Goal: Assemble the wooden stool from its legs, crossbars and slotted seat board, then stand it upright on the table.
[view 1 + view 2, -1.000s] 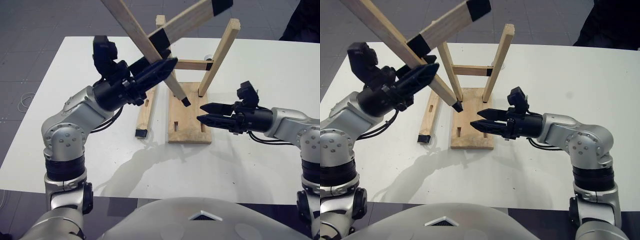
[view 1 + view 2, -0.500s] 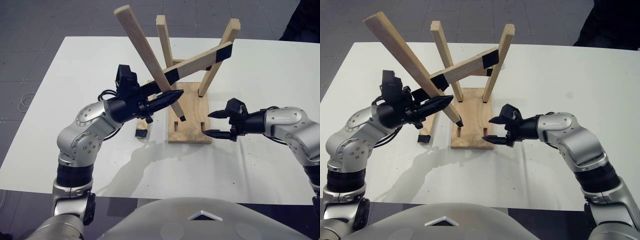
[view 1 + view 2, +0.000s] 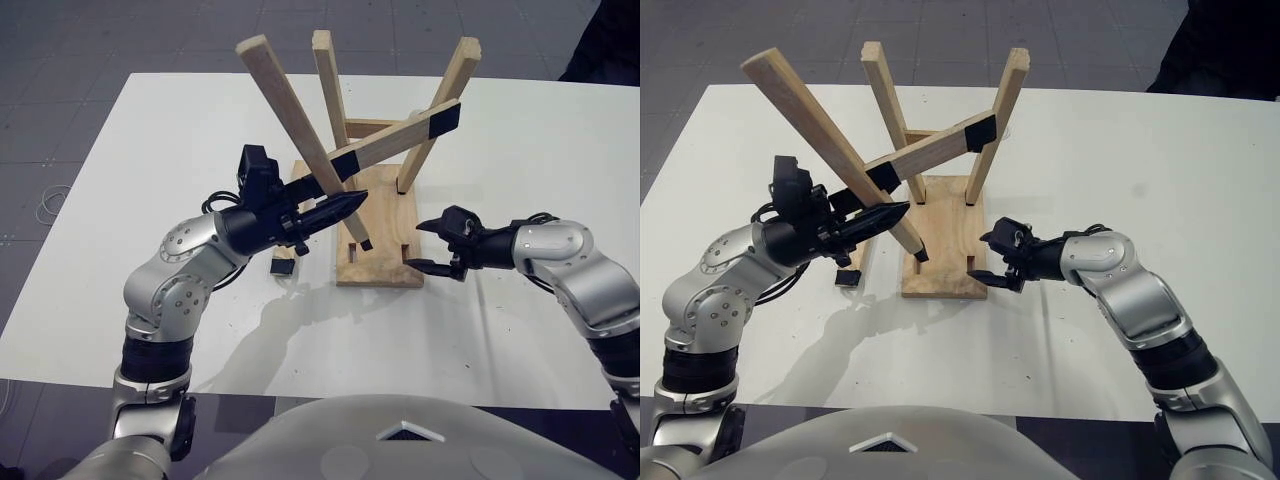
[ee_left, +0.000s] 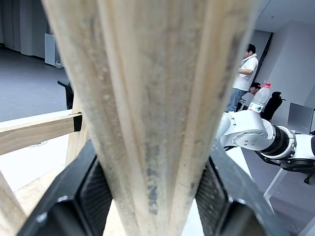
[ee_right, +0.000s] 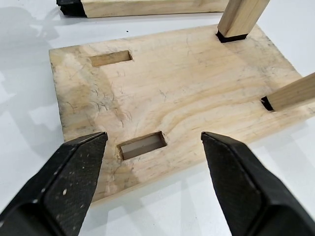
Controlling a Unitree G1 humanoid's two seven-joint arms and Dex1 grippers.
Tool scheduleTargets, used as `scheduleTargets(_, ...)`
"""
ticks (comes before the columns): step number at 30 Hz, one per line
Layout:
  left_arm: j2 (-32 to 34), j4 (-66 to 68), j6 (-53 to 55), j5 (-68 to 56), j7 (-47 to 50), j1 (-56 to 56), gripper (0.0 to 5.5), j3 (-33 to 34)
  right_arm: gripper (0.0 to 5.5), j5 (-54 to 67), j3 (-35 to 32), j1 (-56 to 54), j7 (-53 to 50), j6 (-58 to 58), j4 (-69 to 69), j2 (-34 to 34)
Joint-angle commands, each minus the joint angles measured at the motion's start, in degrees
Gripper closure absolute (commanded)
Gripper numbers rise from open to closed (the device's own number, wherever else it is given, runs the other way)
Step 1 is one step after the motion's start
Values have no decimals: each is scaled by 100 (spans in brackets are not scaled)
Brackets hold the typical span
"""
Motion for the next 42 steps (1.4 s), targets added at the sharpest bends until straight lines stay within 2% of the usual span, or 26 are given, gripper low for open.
scheduleTargets(1,-36,-81,-39,49,18,3,344,76,198,-416,140,91,-74,-155,-101,-92)
scheduleTargets(6,-43,-119,-46,66,9,44,344,78,198,-977,258,205,-264,-249,-147,-67)
scheduleTargets(19,-15,-84,-53,172,-8,32,344,97,198,-1914,397,291,12,-1085,257,-523)
scheduleTargets(33,-147,420,-1274,1588,-554,48,344,-584,198,-2079,175,-293,227,-1705,1069,-362)
scheduleTargets(42,-658,796,-1834,1929,-486,40,344,-759,198,-1720,-86,-227,375,-1142,531,-131)
